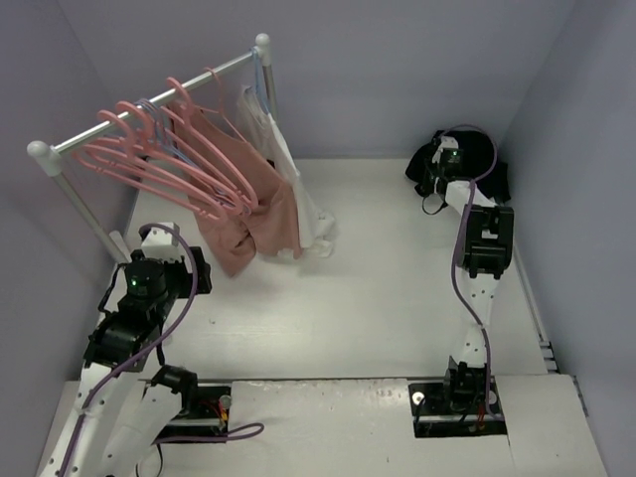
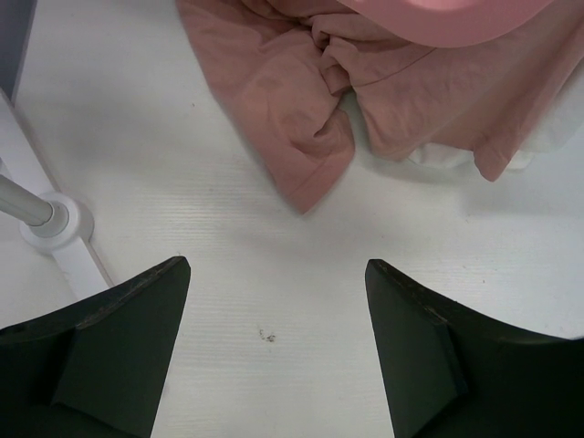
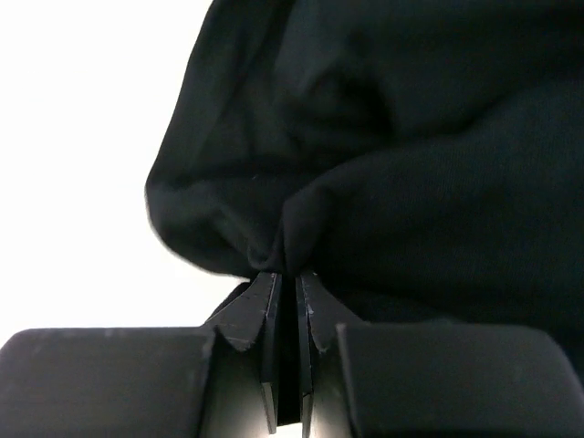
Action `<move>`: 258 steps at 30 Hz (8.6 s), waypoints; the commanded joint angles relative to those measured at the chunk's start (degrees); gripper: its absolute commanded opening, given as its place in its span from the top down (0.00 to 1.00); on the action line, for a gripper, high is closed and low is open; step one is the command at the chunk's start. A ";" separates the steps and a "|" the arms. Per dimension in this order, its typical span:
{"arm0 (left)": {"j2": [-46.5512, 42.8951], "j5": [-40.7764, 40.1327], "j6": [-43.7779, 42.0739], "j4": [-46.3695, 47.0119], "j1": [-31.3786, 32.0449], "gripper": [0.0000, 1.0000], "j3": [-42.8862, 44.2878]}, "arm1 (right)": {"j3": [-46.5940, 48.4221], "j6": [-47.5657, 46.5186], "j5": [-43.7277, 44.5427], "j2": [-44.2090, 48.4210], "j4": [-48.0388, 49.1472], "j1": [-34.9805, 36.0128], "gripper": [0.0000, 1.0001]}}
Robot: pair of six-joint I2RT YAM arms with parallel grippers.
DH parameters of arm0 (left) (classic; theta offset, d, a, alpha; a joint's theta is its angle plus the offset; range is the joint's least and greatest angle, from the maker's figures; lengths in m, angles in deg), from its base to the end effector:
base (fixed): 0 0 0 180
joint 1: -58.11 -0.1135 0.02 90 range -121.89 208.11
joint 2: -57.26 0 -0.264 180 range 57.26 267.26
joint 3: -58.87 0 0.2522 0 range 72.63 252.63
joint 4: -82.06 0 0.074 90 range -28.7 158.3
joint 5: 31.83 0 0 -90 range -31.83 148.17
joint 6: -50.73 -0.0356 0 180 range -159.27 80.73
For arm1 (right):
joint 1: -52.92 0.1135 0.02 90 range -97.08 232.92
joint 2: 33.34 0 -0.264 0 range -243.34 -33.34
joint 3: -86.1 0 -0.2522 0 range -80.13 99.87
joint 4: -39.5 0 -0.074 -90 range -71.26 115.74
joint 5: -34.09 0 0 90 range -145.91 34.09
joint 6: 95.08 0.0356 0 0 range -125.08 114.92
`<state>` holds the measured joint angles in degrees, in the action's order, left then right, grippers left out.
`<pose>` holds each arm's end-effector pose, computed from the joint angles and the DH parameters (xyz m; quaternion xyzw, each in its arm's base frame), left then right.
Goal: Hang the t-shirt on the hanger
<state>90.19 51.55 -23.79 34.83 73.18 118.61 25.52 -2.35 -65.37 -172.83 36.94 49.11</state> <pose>0.1227 -0.0288 0.3326 -0.0359 0.8198 -0.1043 0.5620 0.5575 -0.0313 0.1565 0.0016 0.8305 0.0634 0.5534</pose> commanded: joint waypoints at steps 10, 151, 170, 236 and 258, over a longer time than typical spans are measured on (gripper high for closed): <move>-5.66 0.20 0.16 3.85 0.37 0.27 1.40 | 4.99 -1.87 -13.57 41.17 -13.61 10.78 1.00; 78.42 -2.44 19.77 6.40 34.24 0.74 41.65 | -92.82 31.02 22.11 90.09 14.55 70.87 1.00; 35.65 -20.25 -1.07 5.26 34.53 1.00 51.73 | -45.11 -8.87 36.03 82.71 -4.47 66.70 1.00; 26.34 -16.07 31.75 6.02 36.09 0.44 -9.03 | -67.68 25.19 20.94 63.90 -3.41 68.41 0.62; 23.20 -20.96 5.12 7.54 27.42 1.00 31.24 | -30.00 -28.36 42.87 67.78 -6.01 60.62 1.00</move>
<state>110.27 36.46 -6.72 38.90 103.78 133.35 -22.13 -8.67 -31.92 -102.88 25.98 115.35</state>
